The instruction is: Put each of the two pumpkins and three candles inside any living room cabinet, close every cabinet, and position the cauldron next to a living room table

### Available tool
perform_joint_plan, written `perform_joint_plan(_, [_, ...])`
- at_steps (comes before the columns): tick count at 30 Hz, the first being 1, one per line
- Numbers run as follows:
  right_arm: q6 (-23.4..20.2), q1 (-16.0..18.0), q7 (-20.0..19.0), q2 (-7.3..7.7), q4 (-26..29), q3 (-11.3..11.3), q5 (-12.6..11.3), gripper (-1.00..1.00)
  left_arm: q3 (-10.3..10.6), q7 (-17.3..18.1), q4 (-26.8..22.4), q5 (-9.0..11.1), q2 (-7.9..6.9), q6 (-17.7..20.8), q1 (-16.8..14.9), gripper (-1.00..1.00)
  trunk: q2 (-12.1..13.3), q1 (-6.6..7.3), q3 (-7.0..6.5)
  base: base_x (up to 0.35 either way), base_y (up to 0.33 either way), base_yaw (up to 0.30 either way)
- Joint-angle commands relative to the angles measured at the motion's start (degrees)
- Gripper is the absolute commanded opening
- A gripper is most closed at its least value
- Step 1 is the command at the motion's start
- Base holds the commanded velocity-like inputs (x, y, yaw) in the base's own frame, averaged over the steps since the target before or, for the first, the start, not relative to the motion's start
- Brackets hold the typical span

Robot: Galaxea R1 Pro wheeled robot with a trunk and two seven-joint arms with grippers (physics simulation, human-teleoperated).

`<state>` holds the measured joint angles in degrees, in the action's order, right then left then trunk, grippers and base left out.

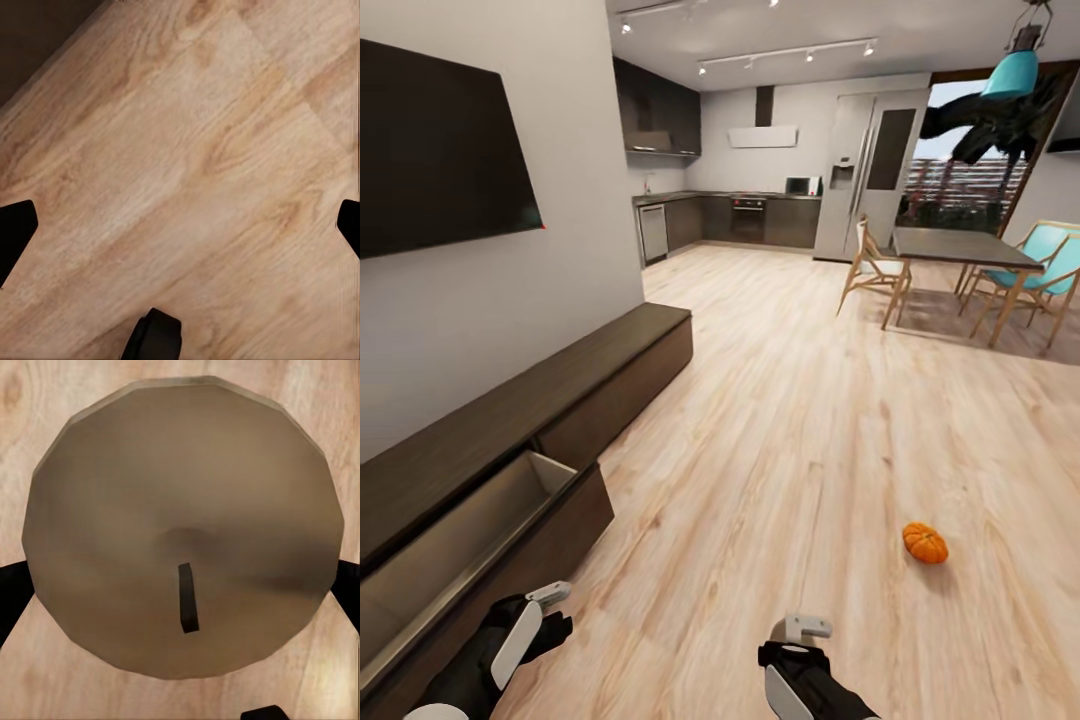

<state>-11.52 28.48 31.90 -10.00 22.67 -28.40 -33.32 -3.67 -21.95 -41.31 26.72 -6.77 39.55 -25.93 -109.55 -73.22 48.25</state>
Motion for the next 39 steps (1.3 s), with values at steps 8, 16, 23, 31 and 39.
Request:
perform_joint_plan(8, [0.0,0.0,0.0,0.0,0.0,-0.1,0.2,-1.0,0.0,0.0,0.0,0.0,0.04,-0.1,0.0,1.0,0.0,0.0,0.0,0.228,-0.263,0.29])
perform_joint_plan(16, [-0.1,0.0,0.0,0.0,0.0,-0.1,0.3,-1.0,0.0,0.0,0.0,0.0,0.08,-0.3,0.0,1.0,0.0,0.0,0.0,0.21,-0.273,0.29])
perform_joint_plan(23, [-0.1,0.0,0.0,0.0,0.0,-0.1,0.3,-1.0,0.0,0.0,0.0,0.0,0.09,-0.3,0.0,1.0,0.0,0.0,0.0,0.186,-0.251,0.29])
perform_joint_plan(31, [-0.1,0.0,-0.1,0.0,0.0,-0.1,0.3,-1.0,-0.1,0.0,-0.1,0.0,0.53,-0.1,0.0,1.0,0.8,0.44,-0.36,0.027,-0.035,0.29])
perform_joint_plan(39, [-0.1,0.0,-0.1,0.0,0.0,-0.1,0.3,-1.0,-0.1,0.0,-0.1,0.0,0.78,0.1,0.0,1.0,4.0,2.2,-1.8,0.001,-0.001,0.29])
